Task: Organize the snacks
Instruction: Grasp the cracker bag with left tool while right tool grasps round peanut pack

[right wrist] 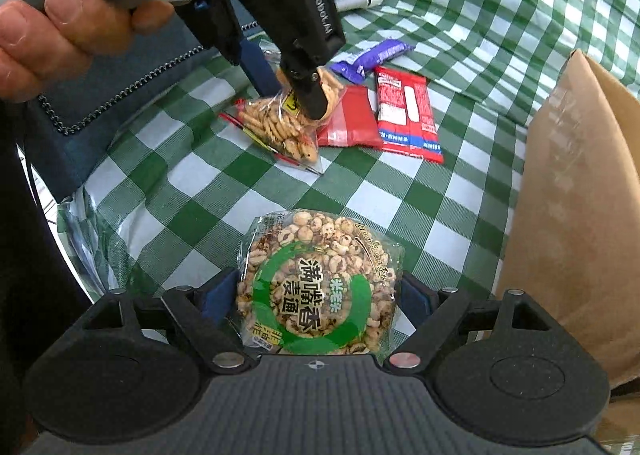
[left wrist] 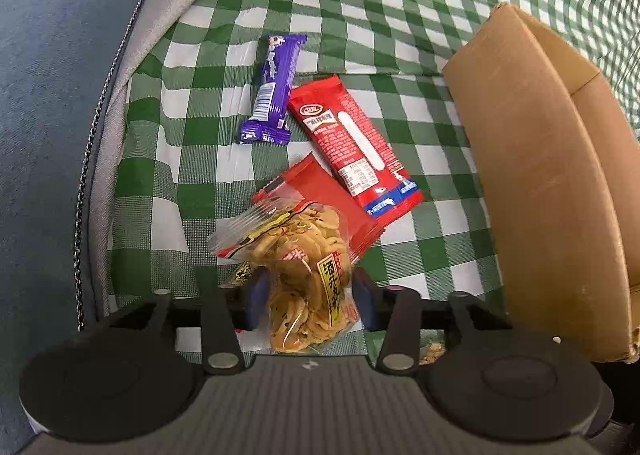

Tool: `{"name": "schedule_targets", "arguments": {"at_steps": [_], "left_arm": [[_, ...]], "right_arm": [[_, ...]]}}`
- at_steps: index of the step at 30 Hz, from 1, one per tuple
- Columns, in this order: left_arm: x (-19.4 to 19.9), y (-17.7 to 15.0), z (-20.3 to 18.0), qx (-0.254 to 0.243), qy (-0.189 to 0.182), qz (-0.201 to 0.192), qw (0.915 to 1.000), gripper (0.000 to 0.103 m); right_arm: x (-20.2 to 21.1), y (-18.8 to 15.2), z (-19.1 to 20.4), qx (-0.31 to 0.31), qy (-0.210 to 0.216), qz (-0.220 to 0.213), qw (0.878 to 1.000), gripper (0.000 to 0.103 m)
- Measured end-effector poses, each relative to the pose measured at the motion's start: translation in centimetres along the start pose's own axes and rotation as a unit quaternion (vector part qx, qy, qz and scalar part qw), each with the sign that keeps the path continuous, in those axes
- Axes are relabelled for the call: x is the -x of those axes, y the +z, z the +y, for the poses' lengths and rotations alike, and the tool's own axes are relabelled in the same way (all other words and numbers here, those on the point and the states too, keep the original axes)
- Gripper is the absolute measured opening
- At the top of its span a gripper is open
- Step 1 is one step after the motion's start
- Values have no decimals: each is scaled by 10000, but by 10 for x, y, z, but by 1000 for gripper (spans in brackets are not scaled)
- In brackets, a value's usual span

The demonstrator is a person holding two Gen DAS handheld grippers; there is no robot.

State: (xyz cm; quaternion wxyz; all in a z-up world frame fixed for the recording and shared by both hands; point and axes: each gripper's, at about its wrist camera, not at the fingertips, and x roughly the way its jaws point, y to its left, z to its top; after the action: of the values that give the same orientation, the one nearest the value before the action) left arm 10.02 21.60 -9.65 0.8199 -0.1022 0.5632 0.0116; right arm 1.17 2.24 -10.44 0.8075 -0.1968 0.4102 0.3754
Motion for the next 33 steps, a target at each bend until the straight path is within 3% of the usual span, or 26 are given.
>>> {"name": "schedule_targets", "arguments": {"at_steps": [15, 23, 33], "left_arm": [[-9, 3, -8, -190, 190, 43, 9996, 54], [-2, 4, -7, -176, 122, -139, 9997, 38], [16, 4, -10, -107, 110, -574, 9982, 34]], "right_arm": [[4, 4, -6, -100, -15, 27, 9999, 84], [14, 5, -8, -188, -119, -176, 9996, 83], [35, 12, -15, -310, -262, -671, 9969, 83]]}}
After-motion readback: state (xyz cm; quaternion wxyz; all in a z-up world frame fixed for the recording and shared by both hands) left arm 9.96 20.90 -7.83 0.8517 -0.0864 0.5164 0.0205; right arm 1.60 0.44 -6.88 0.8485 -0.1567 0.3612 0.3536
